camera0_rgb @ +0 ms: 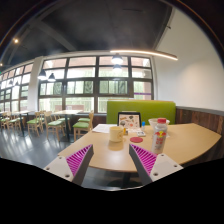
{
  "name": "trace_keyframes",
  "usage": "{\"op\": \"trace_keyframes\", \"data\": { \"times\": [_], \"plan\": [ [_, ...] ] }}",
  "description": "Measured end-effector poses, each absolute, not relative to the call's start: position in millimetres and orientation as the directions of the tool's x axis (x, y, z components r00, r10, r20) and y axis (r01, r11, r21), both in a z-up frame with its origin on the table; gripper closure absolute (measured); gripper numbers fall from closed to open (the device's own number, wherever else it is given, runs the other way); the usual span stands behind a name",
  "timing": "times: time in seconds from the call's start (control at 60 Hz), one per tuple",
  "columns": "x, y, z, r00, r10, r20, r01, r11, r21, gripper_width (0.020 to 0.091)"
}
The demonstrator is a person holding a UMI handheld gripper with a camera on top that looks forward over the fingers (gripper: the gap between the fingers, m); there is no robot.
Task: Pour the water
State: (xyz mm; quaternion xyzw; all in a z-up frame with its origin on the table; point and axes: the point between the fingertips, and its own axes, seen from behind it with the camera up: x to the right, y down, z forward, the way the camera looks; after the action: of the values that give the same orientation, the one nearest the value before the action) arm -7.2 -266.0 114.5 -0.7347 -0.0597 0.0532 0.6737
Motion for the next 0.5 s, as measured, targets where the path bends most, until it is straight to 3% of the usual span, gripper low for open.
{"op": "trace_keyframes", "data": {
  "times": [0.217, 0.5],
  "plan": [
    [32.3, -255.6, 117.1, 0.995, 0.095, 0.020, 0.028, -0.076, -0.997, 0.0285],
    [127.0, -173.8, 115.8, 1.000, -0.020, 0.011, 0.011, 0.023, -1.000, 0.0282]
  ]
}}
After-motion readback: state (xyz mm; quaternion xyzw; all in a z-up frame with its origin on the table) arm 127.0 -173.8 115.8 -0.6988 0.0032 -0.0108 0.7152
